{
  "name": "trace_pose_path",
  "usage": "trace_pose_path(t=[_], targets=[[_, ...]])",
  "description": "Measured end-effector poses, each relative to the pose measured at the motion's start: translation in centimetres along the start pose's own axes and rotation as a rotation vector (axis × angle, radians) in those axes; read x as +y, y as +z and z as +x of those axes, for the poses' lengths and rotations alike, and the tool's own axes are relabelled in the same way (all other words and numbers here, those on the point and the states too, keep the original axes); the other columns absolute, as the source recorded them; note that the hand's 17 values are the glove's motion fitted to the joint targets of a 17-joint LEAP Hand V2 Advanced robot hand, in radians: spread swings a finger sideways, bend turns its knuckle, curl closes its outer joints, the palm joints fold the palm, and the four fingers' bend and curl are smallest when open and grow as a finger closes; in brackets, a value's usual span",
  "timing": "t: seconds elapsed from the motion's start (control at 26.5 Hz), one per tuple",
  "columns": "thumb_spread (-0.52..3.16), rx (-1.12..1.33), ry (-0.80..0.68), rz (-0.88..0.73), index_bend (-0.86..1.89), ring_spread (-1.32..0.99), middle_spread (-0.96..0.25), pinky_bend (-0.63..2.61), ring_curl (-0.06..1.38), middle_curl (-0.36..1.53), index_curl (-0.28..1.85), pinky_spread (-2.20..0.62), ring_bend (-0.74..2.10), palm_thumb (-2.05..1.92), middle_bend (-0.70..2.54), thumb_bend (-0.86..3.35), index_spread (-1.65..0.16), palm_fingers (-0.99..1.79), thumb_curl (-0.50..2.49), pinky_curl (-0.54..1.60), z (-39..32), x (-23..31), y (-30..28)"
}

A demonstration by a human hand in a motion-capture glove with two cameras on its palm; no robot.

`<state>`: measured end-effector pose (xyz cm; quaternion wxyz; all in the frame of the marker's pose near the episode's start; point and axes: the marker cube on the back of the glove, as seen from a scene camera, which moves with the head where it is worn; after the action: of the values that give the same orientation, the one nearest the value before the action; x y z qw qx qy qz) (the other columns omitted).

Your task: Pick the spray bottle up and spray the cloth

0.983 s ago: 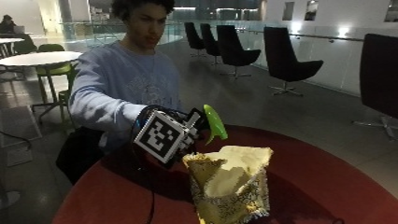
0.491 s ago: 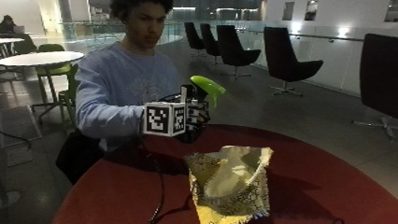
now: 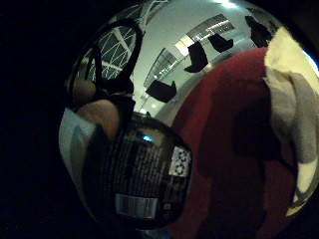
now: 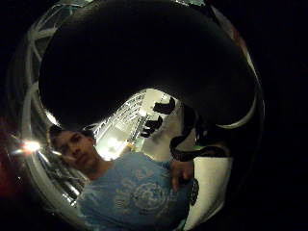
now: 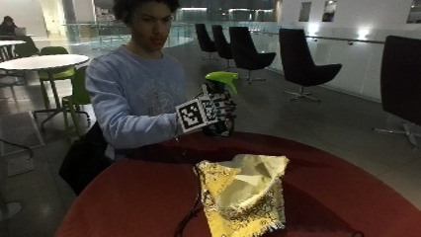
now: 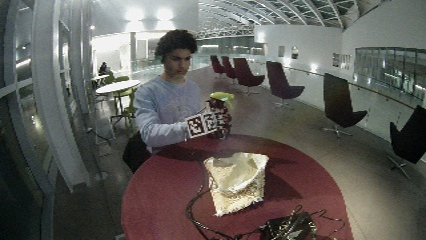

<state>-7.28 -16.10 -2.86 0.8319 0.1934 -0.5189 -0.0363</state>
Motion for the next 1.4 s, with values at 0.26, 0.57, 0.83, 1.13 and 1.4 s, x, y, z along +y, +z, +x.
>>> trace_pose_path(t=[0.26, 0.57, 0.83, 1.13, 1.4], targets=[[1.11, 0.028, -0.040, -0.028, 0.15, -0.07, -0.08, 0.15, 0.41, 0.49, 0.39, 0.17, 0.52, 0.86, 0.44, -0.02, -0.20, 1.09, 0.48, 0.29, 2.0, -0.5, 4.9], [1.12, 0.059, -0.044, -0.043, 0.15, -0.08, -0.08, 0.15, 0.41, 0.48, 0.40, 0.16, 0.50, 0.86, 0.43, -0.02, -0.21, 1.07, 0.48, 0.28, 3.9, -1.0, 7.0], [1.12, 0.052, -0.016, -0.020, 0.14, -0.08, -0.08, 0.15, 0.40, 0.47, 0.39, 0.15, 0.49, 0.86, 0.42, -0.02, -0.21, 1.07, 0.48, 0.28, 5.1, -1.2, 7.2], [1.13, 0.074, 0.016, -0.021, 0.08, -0.08, -0.08, 0.17, 0.40, 0.47, 0.37, 0.13, 0.48, 0.82, 0.38, -0.03, -0.25, 0.99, 0.45, 0.28, 4.8, -0.9, 6.0], [1.14, 0.343, -0.090, 0.002, 0.04, -0.08, -0.08, 0.21, 0.41, 0.46, 0.30, 0.13, 0.51, 0.80, 0.38, -0.02, -0.29, 0.88, 0.43, 0.30, 2.0, 2.7, 0.4]])
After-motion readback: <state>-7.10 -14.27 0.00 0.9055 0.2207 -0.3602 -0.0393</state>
